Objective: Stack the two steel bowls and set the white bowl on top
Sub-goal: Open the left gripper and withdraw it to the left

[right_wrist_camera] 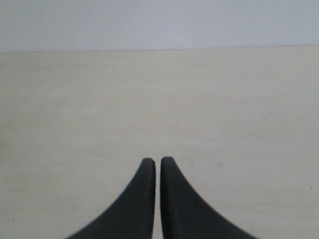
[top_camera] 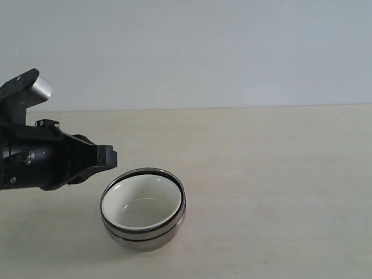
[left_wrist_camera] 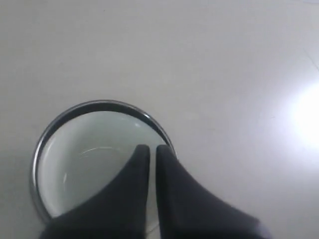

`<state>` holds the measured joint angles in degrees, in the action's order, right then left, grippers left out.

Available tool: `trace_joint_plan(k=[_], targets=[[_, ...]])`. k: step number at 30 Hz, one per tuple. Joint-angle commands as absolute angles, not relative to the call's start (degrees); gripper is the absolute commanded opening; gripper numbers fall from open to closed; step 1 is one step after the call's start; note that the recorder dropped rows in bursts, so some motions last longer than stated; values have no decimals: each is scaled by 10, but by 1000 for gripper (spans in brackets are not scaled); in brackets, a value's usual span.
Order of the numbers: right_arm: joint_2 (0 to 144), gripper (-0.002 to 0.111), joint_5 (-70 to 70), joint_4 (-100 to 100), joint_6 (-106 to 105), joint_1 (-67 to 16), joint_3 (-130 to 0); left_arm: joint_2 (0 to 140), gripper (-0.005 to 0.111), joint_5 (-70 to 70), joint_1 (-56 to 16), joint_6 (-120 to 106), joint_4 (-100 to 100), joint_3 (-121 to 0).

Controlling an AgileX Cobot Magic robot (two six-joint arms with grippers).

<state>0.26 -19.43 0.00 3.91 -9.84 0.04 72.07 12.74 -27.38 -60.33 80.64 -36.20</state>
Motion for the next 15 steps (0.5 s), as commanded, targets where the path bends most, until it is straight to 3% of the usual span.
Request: trace_joint_plan(k=[1,6,15], targets=[[0,0,-192,-6,39,-98,0,660,4,128,-331,-855,999,-313],[0,0,-192,-6,39,-98,0,650,4,329,-333,-856,999,-288],[0,0,-192,-6,39,-98,0,650,4,331,-333,-856,999,-288]])
